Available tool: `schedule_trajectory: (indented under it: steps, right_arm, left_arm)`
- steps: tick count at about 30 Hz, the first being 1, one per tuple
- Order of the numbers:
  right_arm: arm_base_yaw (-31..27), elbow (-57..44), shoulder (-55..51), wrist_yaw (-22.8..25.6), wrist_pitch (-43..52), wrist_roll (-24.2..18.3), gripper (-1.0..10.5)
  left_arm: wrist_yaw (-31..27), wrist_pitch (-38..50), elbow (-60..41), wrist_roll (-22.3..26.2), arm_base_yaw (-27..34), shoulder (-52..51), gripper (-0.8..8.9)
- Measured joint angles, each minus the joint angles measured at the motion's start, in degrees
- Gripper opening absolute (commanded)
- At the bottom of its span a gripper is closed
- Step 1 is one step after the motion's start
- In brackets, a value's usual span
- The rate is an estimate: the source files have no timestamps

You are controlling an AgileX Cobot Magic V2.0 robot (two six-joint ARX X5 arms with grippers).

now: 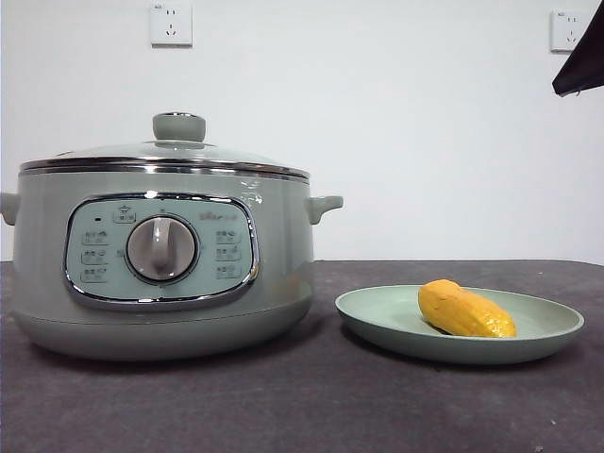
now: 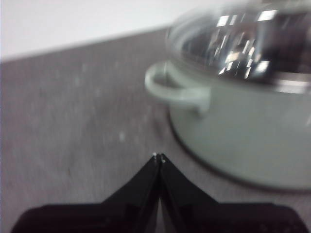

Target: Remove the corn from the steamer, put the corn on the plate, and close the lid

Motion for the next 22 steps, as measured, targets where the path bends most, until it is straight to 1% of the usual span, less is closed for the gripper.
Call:
schedule_trajectory:
  steps: [3,6,11,22]
  right_arm:
    - [0.00,0.00,0.00,0.00,0.02,0.00,0.0]
    - [0.00,0.00,0.00,-0.02,0.00,0.00,0.0]
    - [0.00,0.00,0.00,0.00,-0.09,0.00,0.0]
    - [0.00,0.00,0.00,0.00,-0.17,0.00,0.0]
  left_arm:
    - [-0.09,-0.17,-2.40,-1.11,0.83,-1.70,-0.03]
    - [-0.04,0.28,-2.47,-2.16,1.29,-3.56,-0.03]
    - [0.02,0.28,-2.47,-3.34,1.36,-3.82,-0.03]
    - [0.02,0.28,-2.47,-3.39,1.36,-3.82,-0.03]
